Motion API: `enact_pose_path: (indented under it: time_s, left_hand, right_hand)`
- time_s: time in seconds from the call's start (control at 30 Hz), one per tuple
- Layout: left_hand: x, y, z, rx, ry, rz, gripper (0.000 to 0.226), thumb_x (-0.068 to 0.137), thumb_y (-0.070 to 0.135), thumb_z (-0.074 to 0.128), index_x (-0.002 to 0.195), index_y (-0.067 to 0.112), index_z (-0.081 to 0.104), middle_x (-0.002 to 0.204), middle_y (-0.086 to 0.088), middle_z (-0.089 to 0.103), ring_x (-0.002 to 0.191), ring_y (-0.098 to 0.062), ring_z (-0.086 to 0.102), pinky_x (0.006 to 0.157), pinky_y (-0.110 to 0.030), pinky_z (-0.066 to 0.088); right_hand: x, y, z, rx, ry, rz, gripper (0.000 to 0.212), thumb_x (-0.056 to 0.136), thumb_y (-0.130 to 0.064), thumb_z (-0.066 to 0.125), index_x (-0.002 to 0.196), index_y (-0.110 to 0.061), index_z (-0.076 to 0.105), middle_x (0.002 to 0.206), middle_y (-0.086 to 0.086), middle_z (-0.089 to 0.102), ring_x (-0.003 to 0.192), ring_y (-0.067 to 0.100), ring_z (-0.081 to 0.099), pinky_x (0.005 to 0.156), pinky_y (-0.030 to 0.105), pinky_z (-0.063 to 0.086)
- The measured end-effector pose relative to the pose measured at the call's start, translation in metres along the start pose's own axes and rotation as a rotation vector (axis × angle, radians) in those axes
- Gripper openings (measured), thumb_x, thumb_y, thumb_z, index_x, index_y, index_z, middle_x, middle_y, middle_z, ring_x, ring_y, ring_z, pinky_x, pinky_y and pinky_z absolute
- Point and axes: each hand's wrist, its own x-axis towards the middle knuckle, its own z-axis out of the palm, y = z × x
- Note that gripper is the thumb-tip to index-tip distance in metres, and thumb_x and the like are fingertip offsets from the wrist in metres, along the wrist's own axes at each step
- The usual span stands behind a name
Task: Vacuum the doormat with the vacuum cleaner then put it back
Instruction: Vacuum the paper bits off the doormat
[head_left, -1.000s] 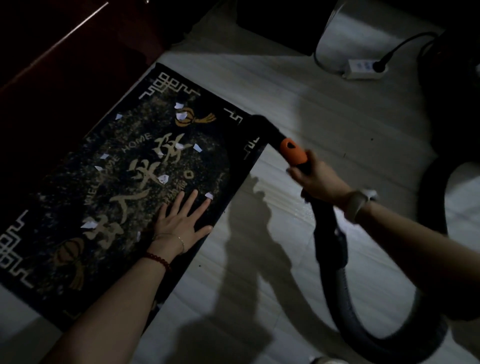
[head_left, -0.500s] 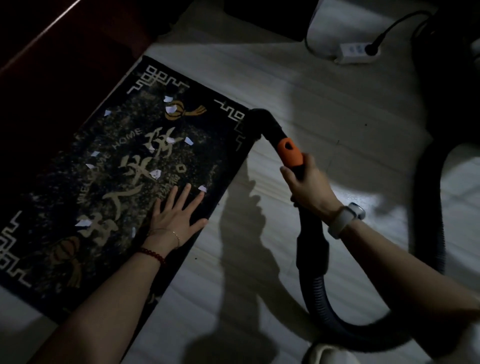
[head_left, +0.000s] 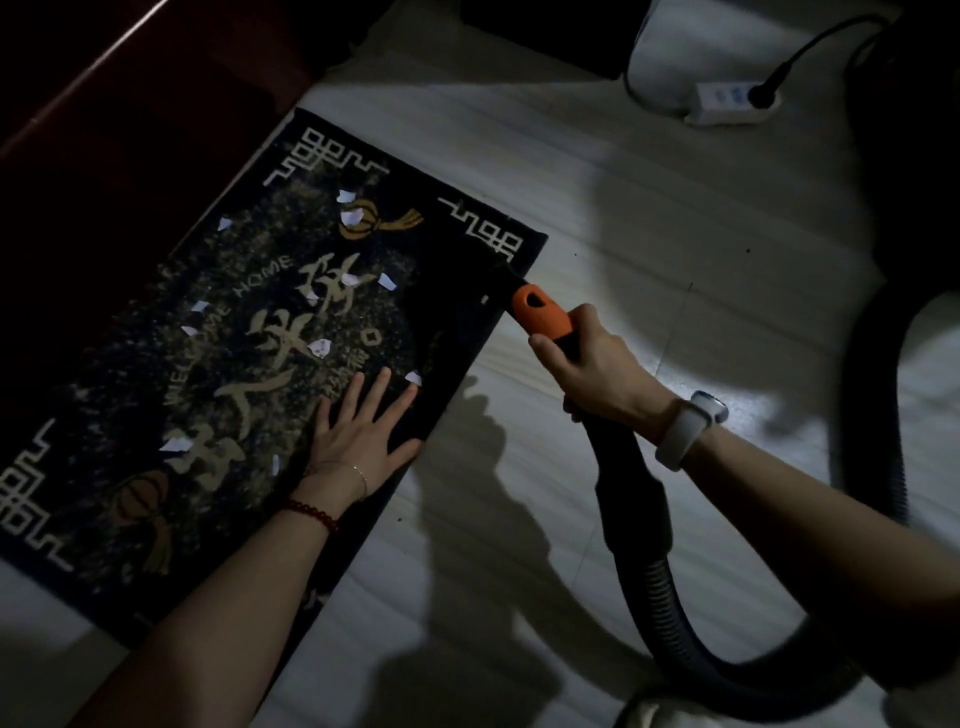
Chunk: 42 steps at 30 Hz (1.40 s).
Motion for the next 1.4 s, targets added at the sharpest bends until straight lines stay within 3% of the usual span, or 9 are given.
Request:
enact_pose_path:
  time_s: [0.17,0.53,0.67,0.73,0.83,1.07,1.17,1.27,1.4]
  left_hand:
    - [0.001,-0.001,0.001,-0.021,0.005,-0.001,0.068,0.092,0.061,0.026,0.145,0.040,-0.011,0.154,0.007,-0.024,0.143,-0.020,-0.020,0.115,-0.048,-0.003]
    - [0.001,-0.002,0.002,-0.018,0.002,0.002,0.069,0.091,0.062,0.025,0.144,0.041,-0.012,0.154,0.007,-0.025,0.142,-0.019,-0.020,0.115,-0.049,-0.004]
    - [0.001,-0.002,0.002,-0.023,0.007,-0.004,0.068,0.091,0.061,0.027,0.144,0.041,-0.011,0.154,0.007,-0.025,0.142,-0.018,-0.021,0.115,-0.049,-0.004]
    - [0.002,-0.001,0.002,-0.005,0.011,-0.010,0.069,0.091,0.061,0.028,0.145,0.040,-0.011,0.154,0.007,-0.024,0.142,-0.019,-0.020,0.115,-0.048,-0.003]
    - [0.002,0.000,0.003,0.020,0.013,-0.020,0.073,0.091,0.061,0.027,0.144,0.036,-0.015,0.155,0.005,-0.020,0.143,-0.020,-0.019,0.115,-0.048,-0.003]
    - [0.000,-0.001,0.004,-0.069,0.031,-0.009,0.074,0.091,0.061,0.029,0.145,0.035,-0.014,0.154,0.009,-0.023,0.143,-0.017,-0.019,0.115,-0.048,-0.004]
    - [0.000,-0.002,0.004,-0.061,0.038,-0.015,0.074,0.091,0.061,0.031,0.145,0.035,-0.012,0.154,0.009,-0.022,0.143,-0.016,-0.018,0.115,-0.048,-0.003]
    - [0.001,-0.001,0.004,-0.027,0.036,-0.025,0.075,0.090,0.061,0.031,0.146,0.034,-0.011,0.155,0.007,-0.020,0.143,-0.017,-0.019,0.115,-0.047,-0.003]
    - [0.001,-0.002,0.006,-0.077,0.052,-0.008,0.075,0.091,0.060,0.033,0.146,0.034,-0.010,0.155,0.008,-0.021,0.143,-0.016,-0.020,0.114,-0.047,-0.006]
  right_hand:
    - [-0.002,0.012,0.007,0.318,0.032,0.167,0.038,0.094,-0.033,0.050,0.123,-0.011,0.039,0.073,0.010,0.051,0.045,0.021,0.052,0.042,0.027,0.045]
    - [0.027,0.001,-0.010,-0.024,0.323,-0.036,0.039,0.093,-0.038,0.047,0.118,-0.009,0.042,0.075,0.011,0.061,0.041,0.018,0.058,0.032,0.022,0.046]
    - [0.018,-0.002,0.011,-0.234,0.147,-0.106,0.036,0.093,-0.039,0.049,0.113,-0.011,0.040,0.079,0.012,0.062,0.051,0.024,0.059,0.049,0.035,0.052]
    - [-0.011,0.001,0.030,-0.325,0.043,-0.159,0.036,0.092,-0.039,0.049,0.118,-0.016,0.038,0.081,0.008,0.061,0.056,0.020,0.055,0.053,0.031,0.048]
    - [-0.042,0.004,0.039,-0.416,-0.073,-0.160,0.045,0.091,-0.043,0.049,0.127,-0.020,0.034,0.095,0.012,0.063,0.072,0.027,0.061,0.068,0.041,0.054]
    - [0.025,-0.005,-0.009,-0.171,0.306,-0.015,0.037,0.092,-0.040,0.048,0.113,-0.010,0.041,0.079,0.018,0.065,0.058,0.039,0.064,0.059,0.050,0.055]
    - [0.016,-0.009,0.006,-0.229,0.164,-0.103,0.033,0.093,-0.038,0.049,0.110,-0.011,0.041,0.073,0.012,0.062,0.052,0.030,0.060,0.054,0.040,0.052]
    - [-0.028,-0.003,0.042,-0.388,-0.034,-0.183,0.038,0.092,-0.040,0.050,0.121,-0.018,0.038,0.080,0.004,0.054,0.063,0.026,0.054,0.060,0.034,0.047]
    - [-0.011,0.005,0.017,-0.393,0.074,-0.118,0.043,0.090,-0.043,0.050,0.124,-0.018,0.040,0.085,0.012,0.062,0.071,0.035,0.062,0.066,0.039,0.053]
